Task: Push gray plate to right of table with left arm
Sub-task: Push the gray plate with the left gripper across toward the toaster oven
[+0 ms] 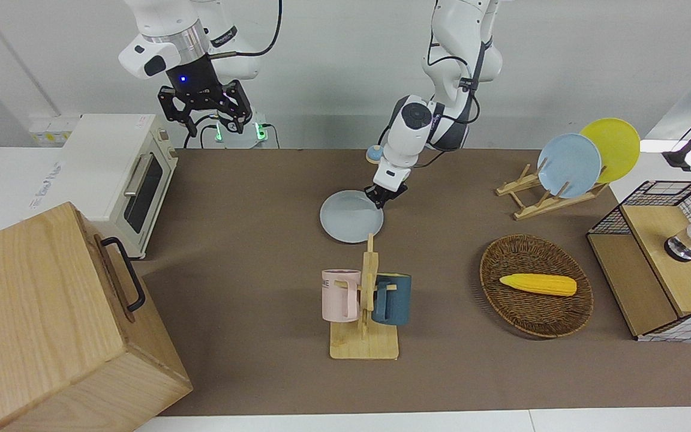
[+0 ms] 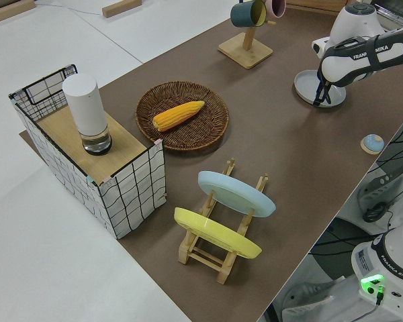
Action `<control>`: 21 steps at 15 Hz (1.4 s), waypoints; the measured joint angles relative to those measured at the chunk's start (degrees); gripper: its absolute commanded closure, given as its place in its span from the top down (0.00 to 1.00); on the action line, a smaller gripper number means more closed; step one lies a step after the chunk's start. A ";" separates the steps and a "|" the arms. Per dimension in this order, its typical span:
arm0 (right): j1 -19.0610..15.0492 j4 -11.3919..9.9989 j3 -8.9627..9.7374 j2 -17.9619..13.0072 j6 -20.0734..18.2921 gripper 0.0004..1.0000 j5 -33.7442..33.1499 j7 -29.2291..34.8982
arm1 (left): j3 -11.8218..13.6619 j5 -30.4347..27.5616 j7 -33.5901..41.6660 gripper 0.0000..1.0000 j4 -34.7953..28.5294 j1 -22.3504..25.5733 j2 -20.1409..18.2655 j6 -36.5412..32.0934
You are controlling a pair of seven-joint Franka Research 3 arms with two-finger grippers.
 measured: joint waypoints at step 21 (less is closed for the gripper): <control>0.00 0.00 0.00 0.00 0.00 1.00 0.00 0.00 | -0.95 -0.01 -12.37 0.00 8.73 -7.45 8.34 4.92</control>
